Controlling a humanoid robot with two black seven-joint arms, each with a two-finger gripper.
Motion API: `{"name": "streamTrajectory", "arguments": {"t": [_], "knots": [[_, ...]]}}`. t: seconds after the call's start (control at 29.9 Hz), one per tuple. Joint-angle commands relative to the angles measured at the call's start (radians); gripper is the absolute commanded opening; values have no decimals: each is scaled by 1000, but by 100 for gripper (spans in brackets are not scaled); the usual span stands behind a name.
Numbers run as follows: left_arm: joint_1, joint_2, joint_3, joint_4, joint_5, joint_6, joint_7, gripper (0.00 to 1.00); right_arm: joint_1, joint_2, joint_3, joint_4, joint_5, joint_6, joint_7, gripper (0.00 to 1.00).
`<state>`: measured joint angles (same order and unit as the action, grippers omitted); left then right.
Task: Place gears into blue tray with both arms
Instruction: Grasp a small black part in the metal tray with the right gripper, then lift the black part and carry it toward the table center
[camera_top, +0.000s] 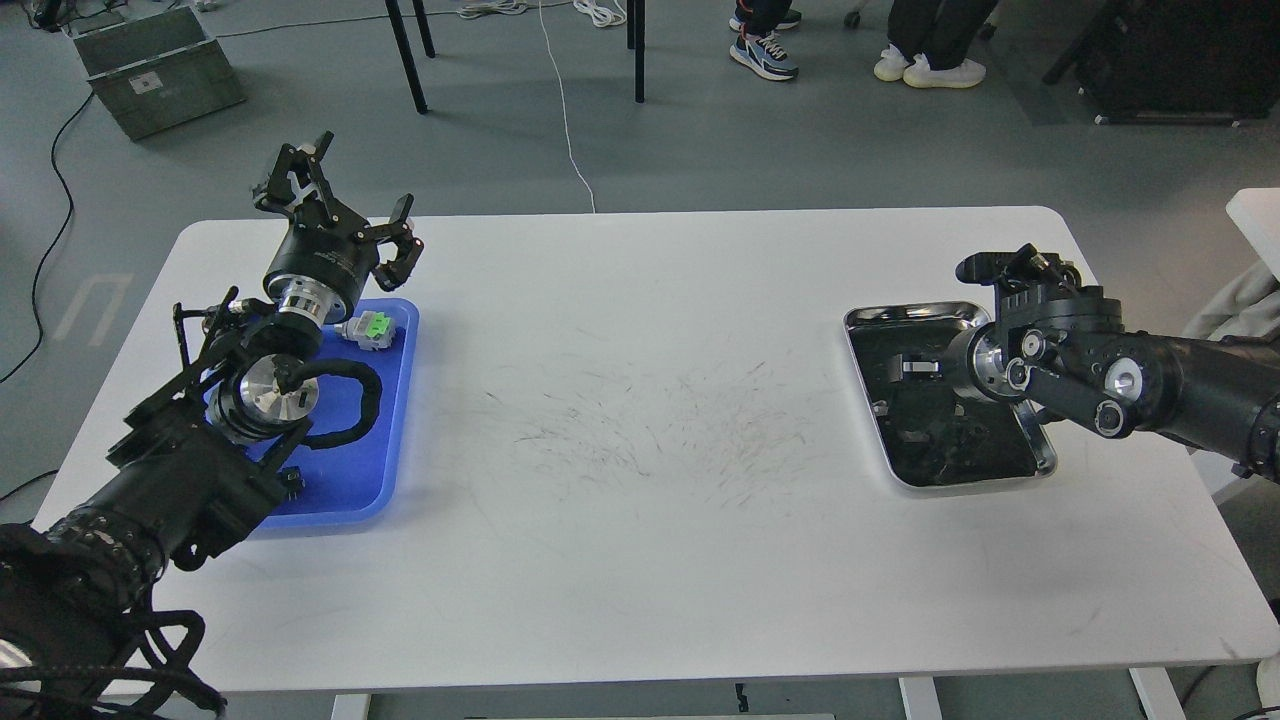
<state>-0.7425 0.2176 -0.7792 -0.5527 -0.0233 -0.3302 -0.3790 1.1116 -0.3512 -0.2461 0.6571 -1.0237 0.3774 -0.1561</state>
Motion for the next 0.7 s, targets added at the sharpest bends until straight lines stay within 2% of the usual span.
{"name": "streamTrajectory", "arguments": {"t": [0.0, 0.13, 0.37, 0.5, 0.67], "knots": [[0, 0, 0, 2, 0, -3, 0, 98, -4, 0, -8, -7, -1, -14, 0, 49], [3, 0, 0, 2, 0, -1, 0, 98, 4, 0, -47, -11, -1, -31, 0, 43], [3, 6, 0, 2, 0, -1, 0, 98, 5, 3, -50, -11, -1, -38, 0, 40], [3, 6, 0, 2, 0, -3, 0, 98, 4, 15, -50, -11, -1, -41, 0, 33], [3, 9, 0, 2, 0, -3, 0, 98, 2, 15, -51, -11, -1, -41, 1, 12]]}}
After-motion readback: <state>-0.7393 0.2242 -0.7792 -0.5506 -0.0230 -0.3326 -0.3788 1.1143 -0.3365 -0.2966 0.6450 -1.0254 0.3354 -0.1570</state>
